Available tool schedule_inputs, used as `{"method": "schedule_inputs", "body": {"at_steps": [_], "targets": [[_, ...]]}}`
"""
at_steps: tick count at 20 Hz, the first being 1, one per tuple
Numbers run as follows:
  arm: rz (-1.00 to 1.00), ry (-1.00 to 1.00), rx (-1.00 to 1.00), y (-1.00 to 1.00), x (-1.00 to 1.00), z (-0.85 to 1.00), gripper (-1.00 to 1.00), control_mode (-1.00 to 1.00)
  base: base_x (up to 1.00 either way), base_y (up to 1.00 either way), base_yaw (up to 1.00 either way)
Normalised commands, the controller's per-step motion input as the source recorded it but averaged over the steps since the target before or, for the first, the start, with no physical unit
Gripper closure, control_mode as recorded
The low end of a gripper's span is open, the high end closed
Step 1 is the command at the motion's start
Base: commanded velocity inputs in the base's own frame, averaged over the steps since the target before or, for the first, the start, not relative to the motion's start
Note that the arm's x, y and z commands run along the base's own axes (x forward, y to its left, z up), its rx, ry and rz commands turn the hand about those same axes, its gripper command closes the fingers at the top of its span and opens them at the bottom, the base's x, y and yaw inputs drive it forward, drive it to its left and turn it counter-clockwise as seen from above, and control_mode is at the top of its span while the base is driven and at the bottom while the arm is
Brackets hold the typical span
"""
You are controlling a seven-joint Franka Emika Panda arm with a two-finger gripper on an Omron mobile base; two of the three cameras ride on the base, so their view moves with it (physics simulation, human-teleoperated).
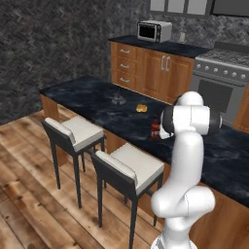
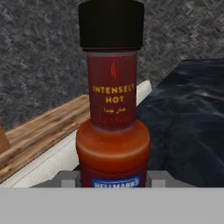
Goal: Move the condiment bottle and ketchup from the cabinet to the dining counter.
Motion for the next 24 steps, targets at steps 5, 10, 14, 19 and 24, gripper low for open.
{"method": "schedule_inputs", "body": {"at_steps": [5,10,14,19,24], "targets": [[0.0,0.0,0.01,0.0,0.36,-0.22,1.0,-1.0,0.0,0.0,0.0],[0.0,-0.02,0.0,0.0,0.36,-0.25,1.0,-1.0,0.0,0.0,0.0],[0.01,-0.04,0.0,0.0,0.34,-0.26,1.0,-1.0,0.0,0.0,0.0],[0.03,-0.06,0.0,0.0,0.22,-0.27,1.0,-1.0,0.0,0.0,0.0],[0.05,-0.11,0.0,0.03,0.0,-0.36,1.0,-1.0,0.0,0.0,0.0]]}}
